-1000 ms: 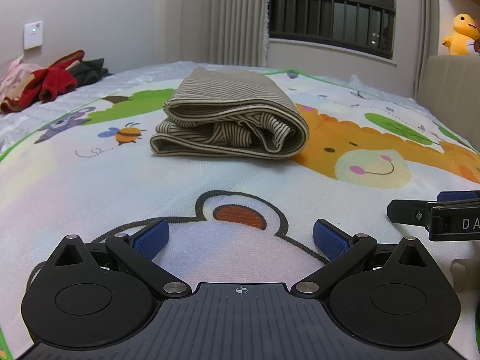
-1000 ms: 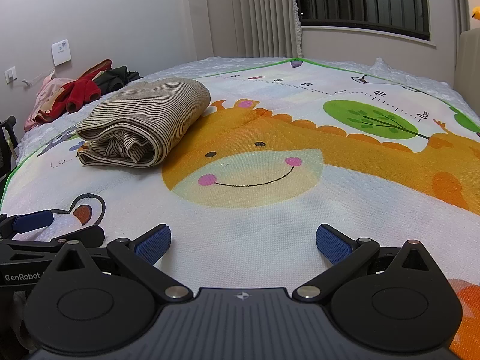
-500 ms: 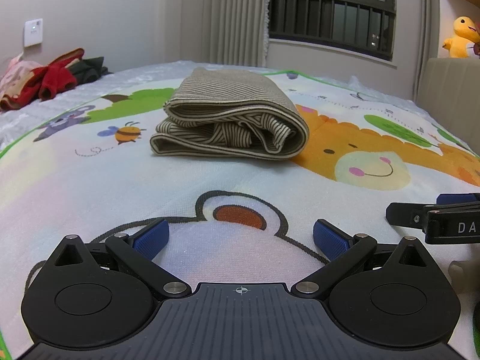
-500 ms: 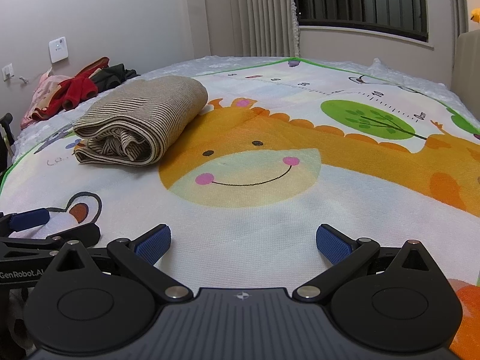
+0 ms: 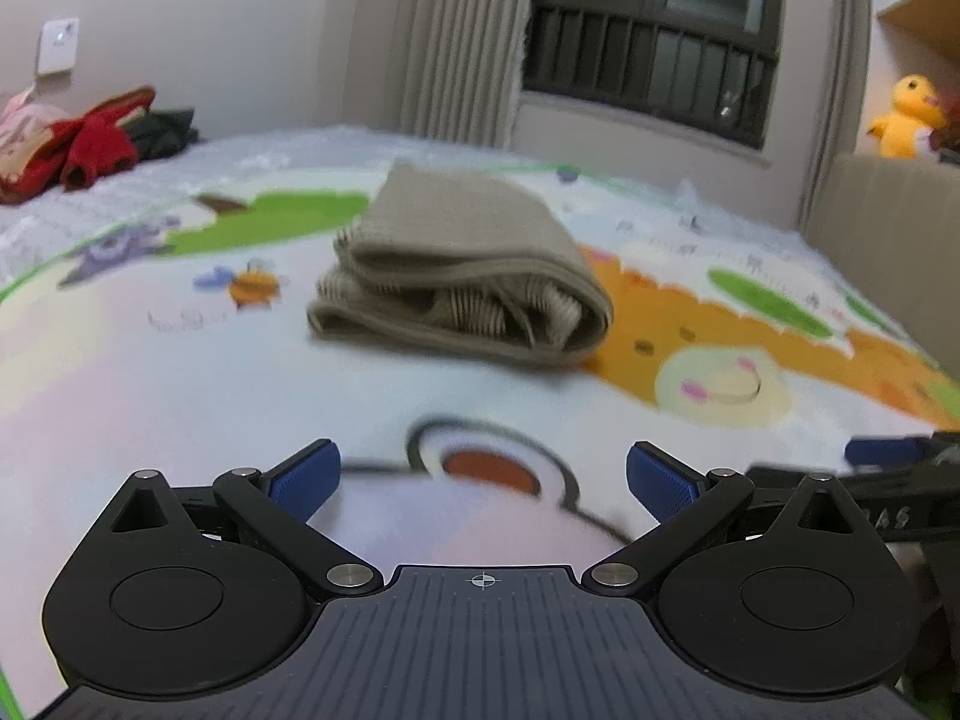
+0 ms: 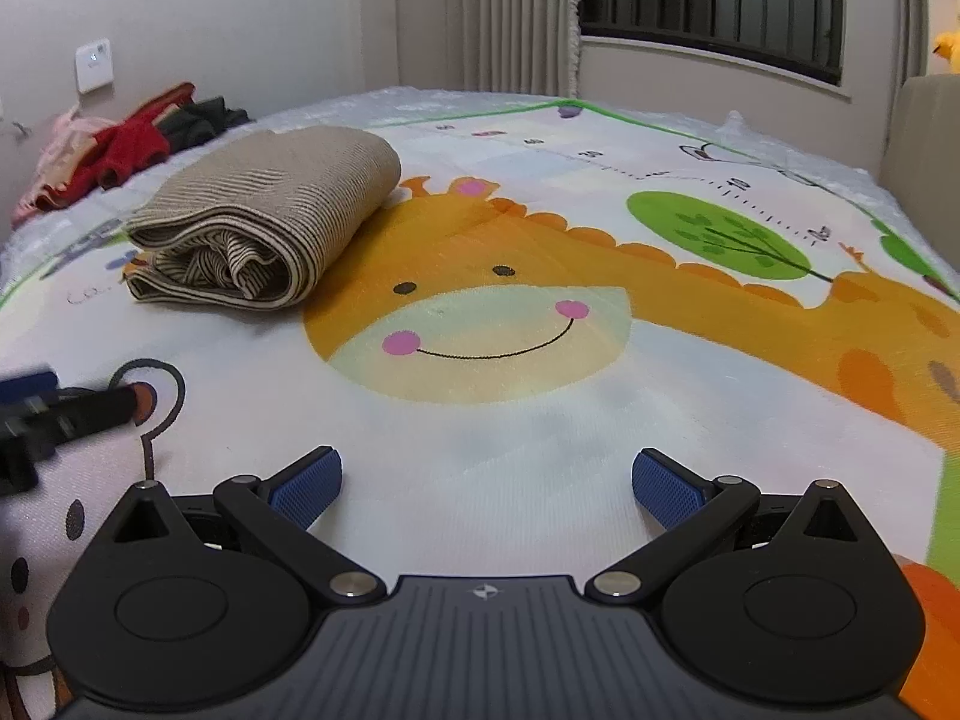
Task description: Fold clothes
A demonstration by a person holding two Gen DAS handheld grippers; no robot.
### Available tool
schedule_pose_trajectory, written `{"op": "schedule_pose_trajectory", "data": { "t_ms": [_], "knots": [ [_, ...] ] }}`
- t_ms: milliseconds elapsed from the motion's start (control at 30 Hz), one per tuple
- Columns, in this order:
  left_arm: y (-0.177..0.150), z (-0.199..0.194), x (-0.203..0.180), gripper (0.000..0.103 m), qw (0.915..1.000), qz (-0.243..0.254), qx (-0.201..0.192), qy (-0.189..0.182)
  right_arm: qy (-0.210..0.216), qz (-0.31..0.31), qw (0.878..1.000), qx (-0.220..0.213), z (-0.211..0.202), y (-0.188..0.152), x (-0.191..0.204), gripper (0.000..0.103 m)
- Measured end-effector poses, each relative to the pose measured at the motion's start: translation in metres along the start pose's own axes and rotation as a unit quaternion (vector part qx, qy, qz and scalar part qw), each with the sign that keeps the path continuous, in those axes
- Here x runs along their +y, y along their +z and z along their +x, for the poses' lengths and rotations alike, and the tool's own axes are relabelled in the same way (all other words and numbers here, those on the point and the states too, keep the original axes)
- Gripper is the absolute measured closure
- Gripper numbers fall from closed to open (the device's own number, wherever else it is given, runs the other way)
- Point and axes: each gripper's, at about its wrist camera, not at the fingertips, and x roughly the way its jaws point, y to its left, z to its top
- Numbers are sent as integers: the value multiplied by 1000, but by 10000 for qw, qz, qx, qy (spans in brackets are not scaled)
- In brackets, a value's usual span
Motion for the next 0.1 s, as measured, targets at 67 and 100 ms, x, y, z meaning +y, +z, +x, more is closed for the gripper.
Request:
{"op": "schedule_pose_trajectory", "data": {
  "t_ms": [67, 100],
  "knots": [
    [8, -2, 12, 0, 9999, -71, -138, -12, 147, -126, 9997, 117, -1, 6, 13, 0],
    [13, -2, 20, 0, 9997, -165, -173, -30, 221, -188, 9994, 176, -2, 9, 19, 0]
  ]
}}
